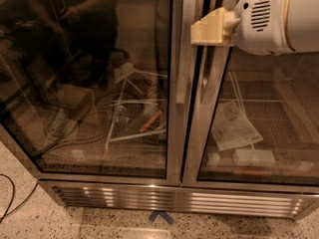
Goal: Open top drawer
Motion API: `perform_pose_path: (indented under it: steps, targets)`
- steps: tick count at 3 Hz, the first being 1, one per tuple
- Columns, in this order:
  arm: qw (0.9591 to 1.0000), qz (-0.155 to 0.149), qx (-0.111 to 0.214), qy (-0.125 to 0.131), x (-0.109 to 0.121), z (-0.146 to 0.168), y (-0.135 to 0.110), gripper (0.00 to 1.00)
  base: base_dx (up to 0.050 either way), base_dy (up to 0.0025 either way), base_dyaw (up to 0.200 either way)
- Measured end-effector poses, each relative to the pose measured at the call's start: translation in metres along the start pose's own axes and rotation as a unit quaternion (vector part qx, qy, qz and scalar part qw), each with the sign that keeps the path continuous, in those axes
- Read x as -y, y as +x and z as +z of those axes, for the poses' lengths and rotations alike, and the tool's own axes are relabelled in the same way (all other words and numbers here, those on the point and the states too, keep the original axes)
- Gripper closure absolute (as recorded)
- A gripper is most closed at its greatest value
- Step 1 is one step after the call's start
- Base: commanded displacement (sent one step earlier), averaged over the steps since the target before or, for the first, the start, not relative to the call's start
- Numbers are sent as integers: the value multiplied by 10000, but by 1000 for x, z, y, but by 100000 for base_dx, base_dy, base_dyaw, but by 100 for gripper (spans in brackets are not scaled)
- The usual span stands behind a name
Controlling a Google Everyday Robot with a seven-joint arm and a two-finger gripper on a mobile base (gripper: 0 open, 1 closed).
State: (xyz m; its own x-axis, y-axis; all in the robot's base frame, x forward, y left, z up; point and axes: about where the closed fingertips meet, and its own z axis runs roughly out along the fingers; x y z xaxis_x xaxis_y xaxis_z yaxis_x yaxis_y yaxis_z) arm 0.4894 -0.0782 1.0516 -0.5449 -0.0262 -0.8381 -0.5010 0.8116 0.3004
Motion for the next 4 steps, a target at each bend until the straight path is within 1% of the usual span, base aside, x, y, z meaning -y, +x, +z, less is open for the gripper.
perform_pose_path:
  steps: [1,2,3,4]
  targets:
    - [9996,118,118,237,1,8,3,100,0,0,0]
    - [9996,118,118,236,1,8,3,100,0,0,0]
    - [9990,81,137,409,2,9,3,100,0,0,0]
    - [9964,-3,194,827,7,10,4,100,0,0,0]
